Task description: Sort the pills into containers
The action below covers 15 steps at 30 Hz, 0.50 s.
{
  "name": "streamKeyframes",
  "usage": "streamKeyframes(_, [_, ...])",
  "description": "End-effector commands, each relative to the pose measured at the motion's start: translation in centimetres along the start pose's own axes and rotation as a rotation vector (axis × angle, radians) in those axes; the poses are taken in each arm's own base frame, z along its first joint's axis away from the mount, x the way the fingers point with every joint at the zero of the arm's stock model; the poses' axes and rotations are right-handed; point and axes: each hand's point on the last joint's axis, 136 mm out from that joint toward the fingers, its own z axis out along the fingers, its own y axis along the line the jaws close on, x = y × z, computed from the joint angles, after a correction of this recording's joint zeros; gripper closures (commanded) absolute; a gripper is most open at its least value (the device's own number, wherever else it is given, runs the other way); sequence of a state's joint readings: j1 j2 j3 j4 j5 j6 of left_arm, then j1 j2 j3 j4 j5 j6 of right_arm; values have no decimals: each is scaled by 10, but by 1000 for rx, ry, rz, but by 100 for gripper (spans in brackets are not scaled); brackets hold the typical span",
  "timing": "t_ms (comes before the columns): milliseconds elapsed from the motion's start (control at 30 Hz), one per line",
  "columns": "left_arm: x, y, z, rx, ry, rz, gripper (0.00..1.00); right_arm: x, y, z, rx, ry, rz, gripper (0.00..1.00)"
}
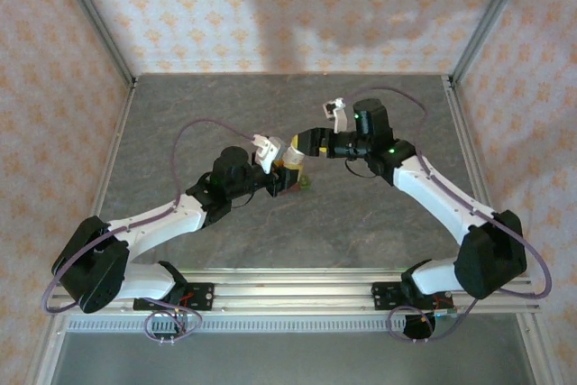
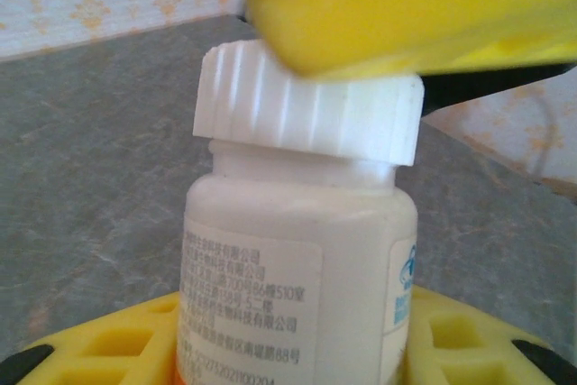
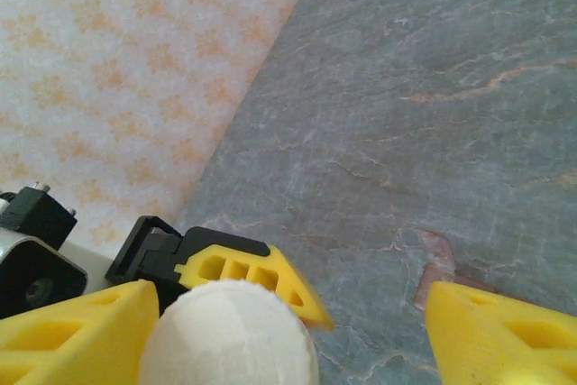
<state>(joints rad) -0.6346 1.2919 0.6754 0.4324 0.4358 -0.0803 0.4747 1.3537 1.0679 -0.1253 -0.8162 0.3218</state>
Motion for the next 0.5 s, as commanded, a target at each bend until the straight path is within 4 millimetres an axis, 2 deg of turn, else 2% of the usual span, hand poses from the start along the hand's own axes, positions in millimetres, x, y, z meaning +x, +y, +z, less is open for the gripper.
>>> streamKeyframes(0, [-26, 18, -8, -126, -65, 90, 100, -22, 0, -19, 86, -102, 75, 19])
streamKeyframes(167, [-24, 30, -10, -224, -63, 166, 100, -21, -29, -15, 189, -143, 295, 18])
streamKeyframes(267, [-22, 29, -9, -238, -52, 195, 100, -21, -32, -9, 183, -165, 342, 17])
streamKeyframes(467, [-15, 26, -5, -231, -28, 216, 100, -26, -22, -6, 181, -196, 328, 16])
